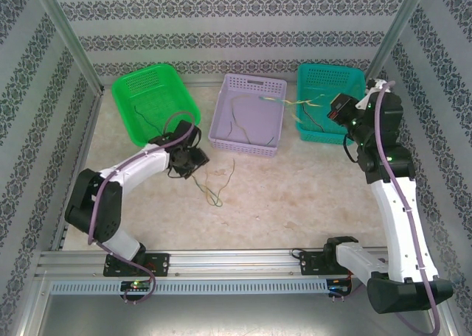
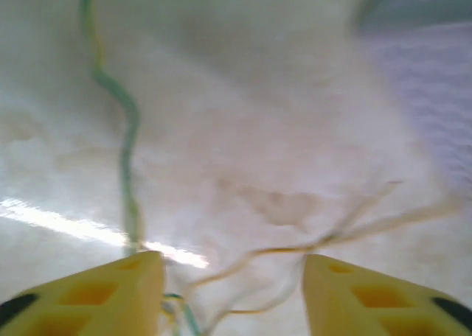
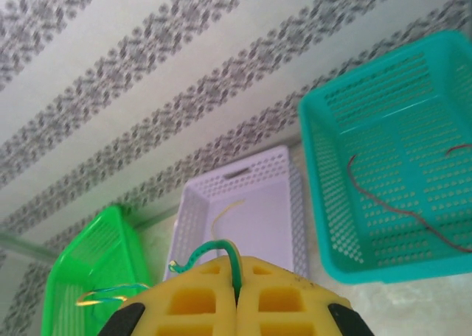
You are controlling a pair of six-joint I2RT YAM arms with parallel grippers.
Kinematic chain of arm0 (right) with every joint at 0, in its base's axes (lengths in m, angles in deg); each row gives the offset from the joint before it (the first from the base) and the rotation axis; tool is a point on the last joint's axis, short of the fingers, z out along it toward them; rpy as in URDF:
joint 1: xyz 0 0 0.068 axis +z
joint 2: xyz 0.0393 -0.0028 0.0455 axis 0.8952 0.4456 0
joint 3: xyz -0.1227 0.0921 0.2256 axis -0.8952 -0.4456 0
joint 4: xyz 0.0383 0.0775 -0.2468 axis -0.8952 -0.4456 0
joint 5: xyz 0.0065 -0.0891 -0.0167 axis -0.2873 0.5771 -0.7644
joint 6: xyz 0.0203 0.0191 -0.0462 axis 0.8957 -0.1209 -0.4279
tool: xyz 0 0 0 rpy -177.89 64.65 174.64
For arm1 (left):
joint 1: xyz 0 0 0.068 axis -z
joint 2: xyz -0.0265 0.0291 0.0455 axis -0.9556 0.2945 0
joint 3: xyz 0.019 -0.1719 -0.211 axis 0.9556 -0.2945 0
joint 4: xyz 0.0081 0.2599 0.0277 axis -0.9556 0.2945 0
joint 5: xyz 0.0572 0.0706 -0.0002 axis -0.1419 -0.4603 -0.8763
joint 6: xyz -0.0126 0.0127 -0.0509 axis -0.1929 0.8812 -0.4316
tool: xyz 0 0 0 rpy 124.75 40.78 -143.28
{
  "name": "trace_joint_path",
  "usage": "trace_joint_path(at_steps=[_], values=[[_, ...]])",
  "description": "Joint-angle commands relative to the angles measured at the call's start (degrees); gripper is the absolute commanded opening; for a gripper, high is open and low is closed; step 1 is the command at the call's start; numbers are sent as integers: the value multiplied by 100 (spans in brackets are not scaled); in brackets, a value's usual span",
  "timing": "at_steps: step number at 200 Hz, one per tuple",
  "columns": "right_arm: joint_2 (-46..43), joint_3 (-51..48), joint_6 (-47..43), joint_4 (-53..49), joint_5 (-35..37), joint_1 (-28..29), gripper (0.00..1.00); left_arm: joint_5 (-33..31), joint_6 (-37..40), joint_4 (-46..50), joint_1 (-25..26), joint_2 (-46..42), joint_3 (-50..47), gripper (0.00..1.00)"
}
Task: Untangle the cables
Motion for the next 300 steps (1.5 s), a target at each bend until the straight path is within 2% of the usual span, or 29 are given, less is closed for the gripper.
trace_joint_path(at_steps=[1, 34, 90, 127, 156, 181, 212, 233, 251, 258, 300], values=[[-122, -155, -151, 411, -469, 158, 0, 85, -303, 359, 64, -359, 578, 60], [-135, -377, -263, 437, -507, 363, 0, 306, -789, 311, 73, -552, 982, 62], [-75, -554, -445, 396, -216, 887, 0, 571, -2161, 136, 304, -831, 1869, 69], [45, -644, -540, 490, -25, 1308, 0, 790, -3886, -638, 473, -978, 1439, 68], [148, -702, -652, 595, 39, 1630, 0, 1140, -4540, -1078, 514, -831, 1344, 65], [161, -810, -629, 741, 56, 1765, 0, 1502, -4673, -884, 610, -631, 1499, 59], [159, -864, -587, 835, -19, 1837, 0, 1496, -4672, -786, 687, -602, 1456, 47], [123, -857, -524, 822, -79, 1862, 0, 1378, -4632, -818, 682, -590, 1357, 29], [47, -886, -400, 774, -52, 1896, 0, 1252, -4526, -839, 680, -549, 1346, 5], [-7, -916, -283, 753, 23, 1897, 0, 1215, -4492, -826, 678, -540, 1359, 0], [-338, -1328, 621, 1175, 748, 1906, 0, 1311, -4352, -777, 731, -501, 1385, 0]])
